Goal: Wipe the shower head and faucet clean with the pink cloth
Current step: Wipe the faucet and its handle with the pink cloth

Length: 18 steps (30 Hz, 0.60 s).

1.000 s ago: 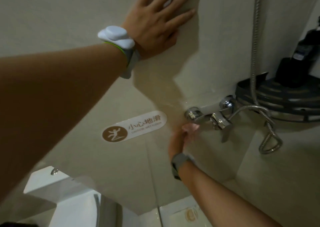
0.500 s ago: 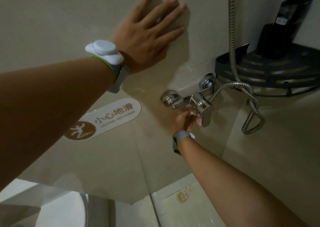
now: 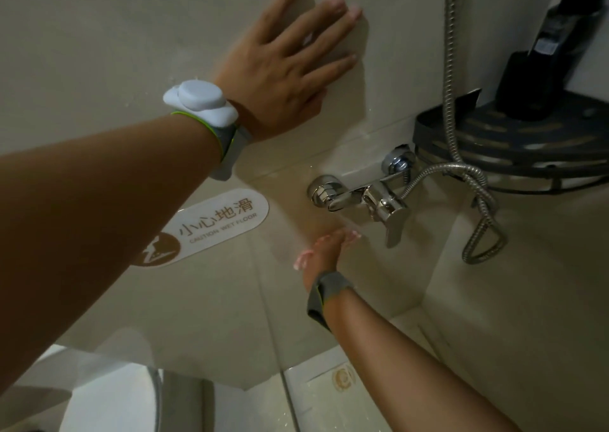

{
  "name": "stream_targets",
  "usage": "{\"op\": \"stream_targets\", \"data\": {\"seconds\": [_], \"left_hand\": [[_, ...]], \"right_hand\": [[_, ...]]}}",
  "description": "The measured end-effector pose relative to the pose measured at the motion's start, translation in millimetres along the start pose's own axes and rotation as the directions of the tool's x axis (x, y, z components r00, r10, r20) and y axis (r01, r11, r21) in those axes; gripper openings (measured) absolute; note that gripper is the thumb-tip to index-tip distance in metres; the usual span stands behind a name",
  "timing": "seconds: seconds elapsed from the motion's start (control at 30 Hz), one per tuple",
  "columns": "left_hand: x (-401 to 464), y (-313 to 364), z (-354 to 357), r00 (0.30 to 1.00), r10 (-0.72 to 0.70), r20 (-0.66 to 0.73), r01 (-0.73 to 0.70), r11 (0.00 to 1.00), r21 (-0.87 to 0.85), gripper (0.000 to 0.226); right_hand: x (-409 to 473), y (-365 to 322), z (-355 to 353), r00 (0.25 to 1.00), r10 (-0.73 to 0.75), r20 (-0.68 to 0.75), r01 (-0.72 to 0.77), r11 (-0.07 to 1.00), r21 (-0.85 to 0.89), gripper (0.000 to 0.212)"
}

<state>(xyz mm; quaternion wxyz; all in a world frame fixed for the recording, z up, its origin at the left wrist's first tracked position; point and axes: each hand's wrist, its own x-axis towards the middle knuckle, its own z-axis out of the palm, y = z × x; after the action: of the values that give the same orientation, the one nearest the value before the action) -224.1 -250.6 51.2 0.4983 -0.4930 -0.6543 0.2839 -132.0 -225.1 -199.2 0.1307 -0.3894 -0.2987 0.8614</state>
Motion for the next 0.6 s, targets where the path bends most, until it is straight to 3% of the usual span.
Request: {"op": "stream_targets", "data": {"seconds": [0.07, 0.17, 0.23, 0.33, 0.4, 0.53, 0.6], "left_hand": [[-1, 1, 2, 0.999, -0.005, -0.032, 0.005, 1.0, 0.019, 0.05], [2, 1, 3, 0.999, -0.004, -0.04, 0.005, 1.0, 0.022, 0.05], [2, 1, -2, 0.999, -0.013, -0.043, 0.014, 1.0, 0.012, 0.05], [2, 1, -2, 1.0, -0.007, -0.022, 0.007, 1.0, -0.006, 0.051], [0, 2, -4, 1.0, -0.006, 0.006, 0.006, 1.0, -0.026, 0.052], [1, -1, -9, 1.0, -0.015, 0.009, 0.015, 0.999, -0.029, 0.053], [1, -1, -9, 1.0, -0.019, 0.015, 0.02, 1.0, -0.023, 0.053]], "right_hand": [[-3, -10, -9, 0.993, 0.014, 0.113, -0.016, 1.0, 0.02, 0.062], [-18, -31, -18, 0.985, -0.091, 0.146, 0.079, 0.993, 0.091, 0.026], [-42, -44, -23, 0.967, -0.14, 0.215, 0.121, 0.988, 0.095, 0.024], [-68, -56, -33, 0.925, -0.081, 0.372, 0.011, 0.983, 0.186, 0.023], [-84, -69, -40, 0.894, -0.134, 0.427, 0.038, 0.974, 0.225, 0.027], [-101, -116, -57, 0.855, -0.327, 0.404, 0.236, 0.937, 0.258, 0.036], [-98, -144, -61, 0.832, -0.417, 0.366, 0.414, 0.906, 0.09, 0.038]]}}
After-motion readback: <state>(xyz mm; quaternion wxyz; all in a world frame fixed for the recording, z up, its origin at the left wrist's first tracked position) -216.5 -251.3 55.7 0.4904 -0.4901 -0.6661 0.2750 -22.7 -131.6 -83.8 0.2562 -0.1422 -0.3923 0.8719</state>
